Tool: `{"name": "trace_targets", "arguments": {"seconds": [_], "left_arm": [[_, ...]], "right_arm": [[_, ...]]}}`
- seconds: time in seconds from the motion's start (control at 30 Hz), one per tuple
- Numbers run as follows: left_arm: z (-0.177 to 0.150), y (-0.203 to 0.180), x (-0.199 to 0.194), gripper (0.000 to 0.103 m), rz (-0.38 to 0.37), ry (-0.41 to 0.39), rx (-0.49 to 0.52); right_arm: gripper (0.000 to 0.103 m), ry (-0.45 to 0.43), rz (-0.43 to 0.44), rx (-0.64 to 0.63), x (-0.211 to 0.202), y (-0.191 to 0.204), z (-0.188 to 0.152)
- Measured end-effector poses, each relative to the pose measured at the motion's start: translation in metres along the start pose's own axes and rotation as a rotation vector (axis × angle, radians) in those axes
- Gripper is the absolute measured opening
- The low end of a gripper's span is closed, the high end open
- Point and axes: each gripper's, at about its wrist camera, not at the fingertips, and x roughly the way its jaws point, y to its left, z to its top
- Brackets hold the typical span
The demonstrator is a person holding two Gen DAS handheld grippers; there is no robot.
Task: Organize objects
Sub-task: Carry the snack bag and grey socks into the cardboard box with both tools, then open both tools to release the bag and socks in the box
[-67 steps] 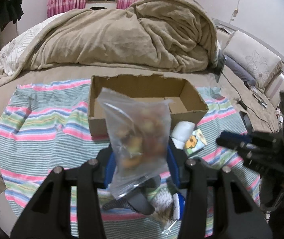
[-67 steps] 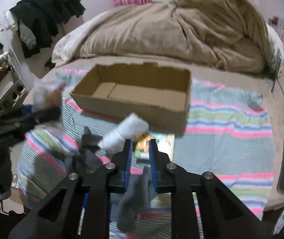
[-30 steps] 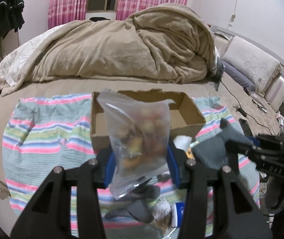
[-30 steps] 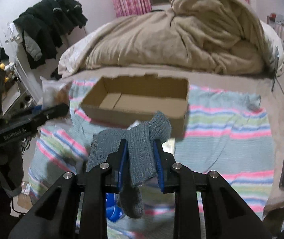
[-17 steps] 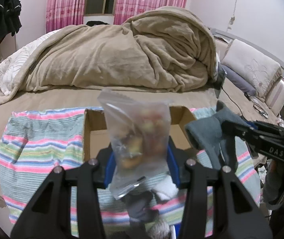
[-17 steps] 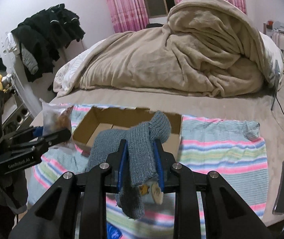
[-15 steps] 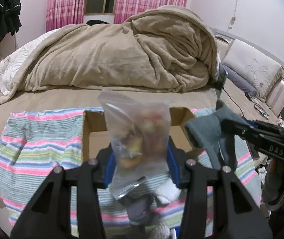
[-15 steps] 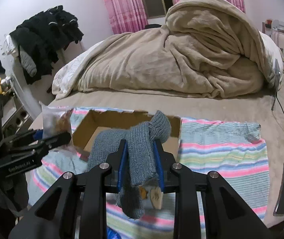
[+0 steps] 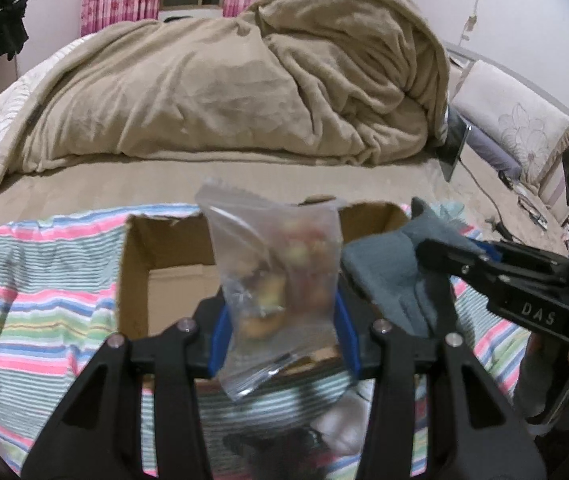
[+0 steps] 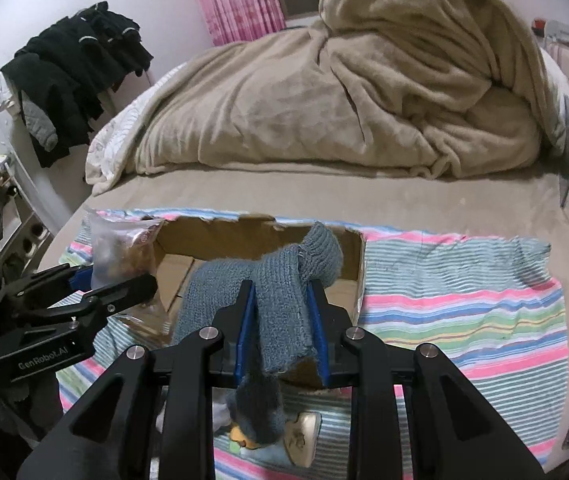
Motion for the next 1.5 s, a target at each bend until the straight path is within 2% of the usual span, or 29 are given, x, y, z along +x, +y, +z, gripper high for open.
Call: {"name": "trace_targets", "arguments": {"seconds": [0.3, 0.5, 0.6, 0.63, 0.77, 1.0, 1.17, 1.27, 1.5], "left_arm": [[-0.009, -0.001, 0.044, 0.046, 0.003, 0.087, 0.000], [-0.013, 0.001, 0.056, 0.047, -0.004, 0.130, -0.020], [-0.012, 0.000, 0.052, 0.049, -0.010, 0.129, -0.021], [-0.012, -0.001, 0.051, 0.055, -0.011, 0.130, -0.022], [-0.010, -0.003, 0.038, 0.071, -0.004, 0.111, -0.028], [-0.009, -0.001, 0.001, 0.071, -0.001, 0.059, -0.037], [-0.013, 0.002, -0.029, 0.071, 0.002, 0.025, -0.041], [-0.019, 0.006, -0.047, 0.071, 0.008, 0.009, -0.048], [-0.040, 0.014, -0.082, 0.071, 0.010, -0.014, -0.062]], "right_arm": [[0.028, 0.053, 0.009, -0.009, 0.028, -0.003, -0.009], [0.028, 0.060, 0.003, -0.012, 0.031, -0.004, -0.010], [0.028, 0.055, -0.003, -0.012, 0.026, -0.003, -0.010], [0.028, 0.054, -0.007, -0.013, 0.025, -0.003, -0.010], [0.042, 0.036, -0.018, -0.011, 0.015, 0.000, -0.009], [0.044, -0.005, -0.032, -0.025, -0.017, 0.012, -0.009], [0.052, -0.025, -0.038, -0.039, -0.039, 0.024, -0.013], [0.055, -0.034, -0.042, -0.040, -0.051, 0.029, -0.017], [0.056, -0.031, -0.058, -0.034, -0.072, 0.038, -0.031]]}}
